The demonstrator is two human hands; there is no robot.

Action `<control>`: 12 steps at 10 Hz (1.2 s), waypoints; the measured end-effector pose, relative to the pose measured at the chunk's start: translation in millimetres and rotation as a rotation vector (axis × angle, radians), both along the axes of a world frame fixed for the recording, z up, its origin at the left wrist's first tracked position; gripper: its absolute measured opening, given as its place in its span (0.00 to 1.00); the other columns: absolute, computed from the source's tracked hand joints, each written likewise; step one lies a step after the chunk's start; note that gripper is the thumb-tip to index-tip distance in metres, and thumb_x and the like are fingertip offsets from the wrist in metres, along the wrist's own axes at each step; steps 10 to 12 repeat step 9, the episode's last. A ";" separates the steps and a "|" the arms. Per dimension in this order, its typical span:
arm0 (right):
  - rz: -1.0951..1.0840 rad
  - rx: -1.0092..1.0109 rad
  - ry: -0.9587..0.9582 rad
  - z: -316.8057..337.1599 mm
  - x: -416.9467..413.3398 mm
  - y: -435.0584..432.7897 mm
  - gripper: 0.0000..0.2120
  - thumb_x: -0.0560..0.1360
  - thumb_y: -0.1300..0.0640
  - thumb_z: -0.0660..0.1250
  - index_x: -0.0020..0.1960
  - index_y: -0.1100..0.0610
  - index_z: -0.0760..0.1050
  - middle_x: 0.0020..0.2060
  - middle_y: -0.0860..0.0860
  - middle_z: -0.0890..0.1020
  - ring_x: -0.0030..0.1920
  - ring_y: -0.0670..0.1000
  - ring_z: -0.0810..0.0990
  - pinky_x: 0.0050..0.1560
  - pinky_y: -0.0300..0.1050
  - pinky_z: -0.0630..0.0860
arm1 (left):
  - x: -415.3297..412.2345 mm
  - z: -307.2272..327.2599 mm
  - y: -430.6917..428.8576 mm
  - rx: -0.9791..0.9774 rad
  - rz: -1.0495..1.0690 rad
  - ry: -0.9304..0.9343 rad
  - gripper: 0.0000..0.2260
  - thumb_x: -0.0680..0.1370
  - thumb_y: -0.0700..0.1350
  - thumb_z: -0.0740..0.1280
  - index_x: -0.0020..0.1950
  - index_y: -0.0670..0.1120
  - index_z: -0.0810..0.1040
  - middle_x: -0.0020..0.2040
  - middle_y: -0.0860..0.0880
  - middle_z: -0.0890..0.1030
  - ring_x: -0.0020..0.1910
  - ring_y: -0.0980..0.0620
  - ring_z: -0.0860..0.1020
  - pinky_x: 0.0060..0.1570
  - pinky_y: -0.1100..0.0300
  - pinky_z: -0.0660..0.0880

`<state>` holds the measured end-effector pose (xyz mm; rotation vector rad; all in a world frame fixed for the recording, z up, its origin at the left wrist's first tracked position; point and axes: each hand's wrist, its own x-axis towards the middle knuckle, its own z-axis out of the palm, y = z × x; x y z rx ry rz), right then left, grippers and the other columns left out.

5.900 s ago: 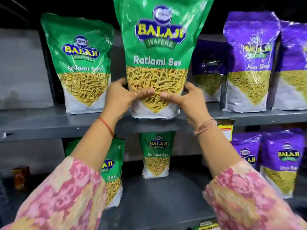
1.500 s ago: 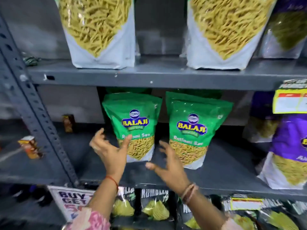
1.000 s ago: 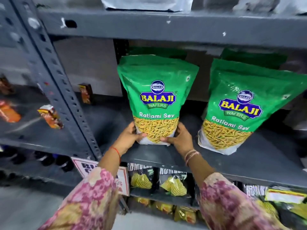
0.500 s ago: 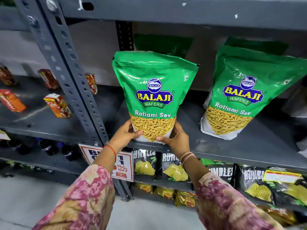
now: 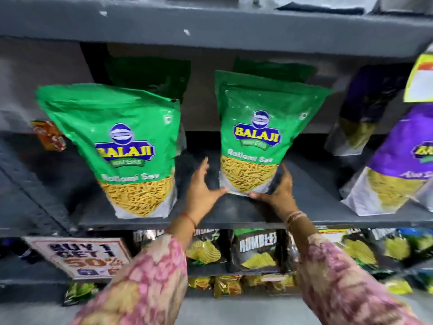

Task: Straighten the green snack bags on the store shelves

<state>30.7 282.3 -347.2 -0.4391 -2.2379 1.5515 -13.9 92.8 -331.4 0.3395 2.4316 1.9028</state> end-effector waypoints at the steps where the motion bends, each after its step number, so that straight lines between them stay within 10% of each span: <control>1: 0.117 -0.033 -0.070 -7.5 -20.1 13.6 0.58 0.43 0.53 0.83 0.67 0.62 0.59 0.66 0.60 0.71 0.64 0.56 0.72 0.65 0.47 0.69 | -42.6 -2.7 29.9 -0.080 -0.189 -0.179 0.43 0.64 0.31 0.73 0.72 0.43 0.53 0.70 0.46 0.65 0.68 0.50 0.64 0.70 0.57 0.60; 3: 0.274 -0.136 -0.084 2.4 -9.4 32.0 0.34 0.59 0.76 0.73 0.61 0.64 0.65 0.54 0.55 0.75 0.53 0.50 0.73 0.44 0.22 0.72 | -25.3 -6.7 38.4 -0.062 -0.143 -0.140 0.29 0.55 0.39 0.78 0.54 0.45 0.73 0.59 0.37 0.78 0.50 0.49 0.77 0.55 0.55 0.74; 4: 0.330 -0.102 -0.112 3.1 11.3 47.6 0.33 0.59 0.72 0.75 0.60 0.60 0.66 0.55 0.54 0.75 0.56 0.52 0.74 0.57 0.34 0.74 | 9.1 -7.6 38.1 -0.138 -0.103 -0.088 0.26 0.52 0.52 0.77 0.47 0.51 0.75 0.53 0.41 0.82 0.51 0.46 0.80 0.56 0.50 0.76; 6: 0.310 -0.073 -0.195 -6.1 39.4 47.7 0.33 0.59 0.69 0.76 0.61 0.63 0.66 0.53 0.55 0.76 0.57 0.55 0.75 0.63 0.50 0.71 | 42.9 -13.3 43.8 -0.177 -0.064 -0.092 0.21 0.60 0.40 0.77 0.50 0.40 0.76 0.48 0.42 0.82 0.47 0.48 0.80 0.46 0.61 0.78; 7: 0.298 -0.042 -0.192 -8.2 44.2 44.7 0.33 0.60 0.67 0.76 0.61 0.63 0.66 0.52 0.54 0.76 0.55 0.54 0.74 0.61 0.49 0.71 | 45.0 -15.8 44.5 -0.155 -0.064 -0.100 0.20 0.61 0.38 0.76 0.50 0.40 0.76 0.49 0.43 0.82 0.46 0.50 0.79 0.41 0.72 0.75; 8: 0.281 -0.008 -0.228 -4.3 40.3 48.3 0.36 0.59 0.65 0.77 0.62 0.62 0.64 0.53 0.53 0.75 0.57 0.55 0.75 0.63 0.50 0.71 | 38.8 -18.7 41.7 -0.137 -0.094 -0.122 0.20 0.61 0.39 0.77 0.50 0.42 0.75 0.52 0.41 0.82 0.51 0.45 0.80 0.53 0.54 0.78; 9: 0.209 -0.026 -0.106 -12.9 52.4 40.4 0.55 0.52 0.56 0.82 0.71 0.56 0.54 0.66 0.55 0.71 0.66 0.55 0.69 0.69 0.56 0.66 | 52.5 -21.5 37.3 -0.108 -0.106 -0.081 0.26 0.62 0.43 0.76 0.58 0.45 0.72 0.56 0.47 0.79 0.58 0.47 0.78 0.59 0.55 0.74; 12: 0.209 -0.026 -0.106 -12.9 52.4 40.4 0.55 0.52 0.56 0.82 0.71 0.56 0.54 0.66 0.55 0.71 0.66 0.55 0.69 0.69 0.56 0.66 | 52.5 -21.5 37.3 -0.108 -0.106 -0.081 0.26 0.62 0.43 0.76 0.58 0.45 0.72 0.56 0.47 0.79 0.58 0.47 0.78 0.59 0.55 0.74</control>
